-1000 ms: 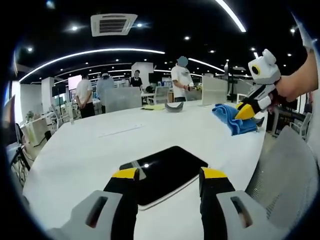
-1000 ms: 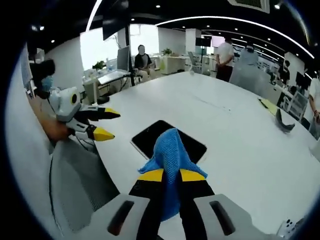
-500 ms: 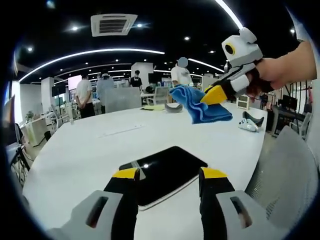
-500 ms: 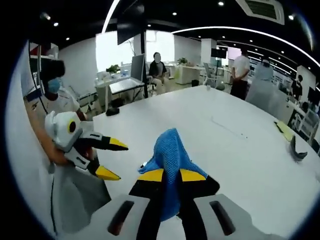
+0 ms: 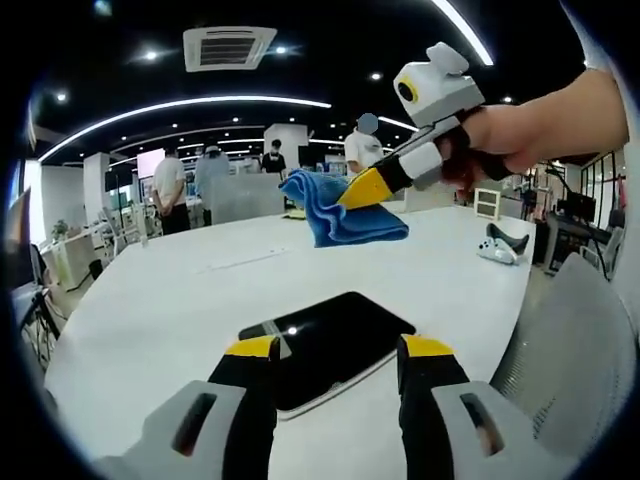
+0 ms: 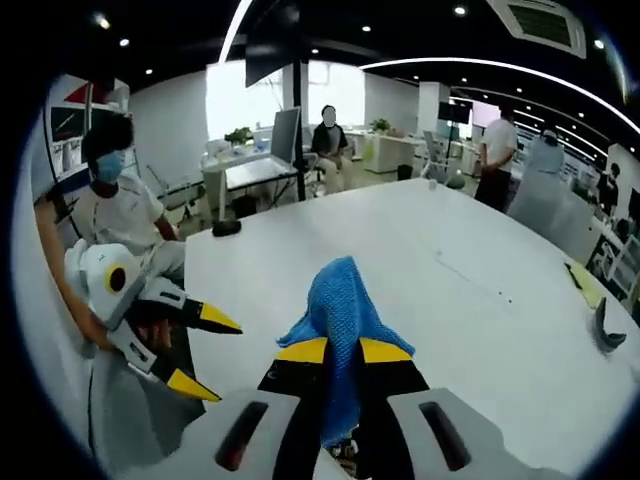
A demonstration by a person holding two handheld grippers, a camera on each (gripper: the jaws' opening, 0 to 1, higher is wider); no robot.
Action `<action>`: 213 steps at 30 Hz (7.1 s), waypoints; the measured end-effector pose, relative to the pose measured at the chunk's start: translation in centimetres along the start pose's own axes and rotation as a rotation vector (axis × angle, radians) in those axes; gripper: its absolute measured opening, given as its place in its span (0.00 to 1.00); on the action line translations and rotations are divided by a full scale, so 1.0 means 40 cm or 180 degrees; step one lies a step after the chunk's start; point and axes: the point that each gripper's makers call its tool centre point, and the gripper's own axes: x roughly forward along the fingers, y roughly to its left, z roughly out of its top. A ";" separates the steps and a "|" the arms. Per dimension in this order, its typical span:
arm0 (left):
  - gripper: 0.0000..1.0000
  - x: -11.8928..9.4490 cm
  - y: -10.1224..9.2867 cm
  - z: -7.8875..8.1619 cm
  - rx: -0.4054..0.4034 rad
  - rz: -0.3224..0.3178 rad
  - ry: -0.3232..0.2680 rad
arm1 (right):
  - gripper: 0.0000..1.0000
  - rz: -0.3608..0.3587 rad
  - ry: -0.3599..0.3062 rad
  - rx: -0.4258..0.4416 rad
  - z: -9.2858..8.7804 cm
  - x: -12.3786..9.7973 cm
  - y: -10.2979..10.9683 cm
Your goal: Wipe the mirror surface with the cleaning cloth until all visible marks leave the cleaned area.
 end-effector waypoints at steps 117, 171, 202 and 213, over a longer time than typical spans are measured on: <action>0.39 0.009 0.005 -0.028 -0.0071 0.0008 0.0142 | 0.06 0.0501 0.0640 -0.0206 -0.087 0.460 -0.086; 0.37 0.017 0.000 -0.050 -0.0081 -0.0033 0.0230 | 0.04 0.0431 0.0694 -0.0025 -0.184 0.526 -0.066; 0.37 0.016 0.000 -0.051 -0.0066 -0.0016 0.0238 | 0.04 0.0396 0.0735 0.0030 -0.205 0.502 -0.096; 0.37 0.017 0.002 -0.052 -0.0069 -0.0014 0.0235 | 0.04 0.0385 0.0752 0.0032 -0.207 0.498 -0.100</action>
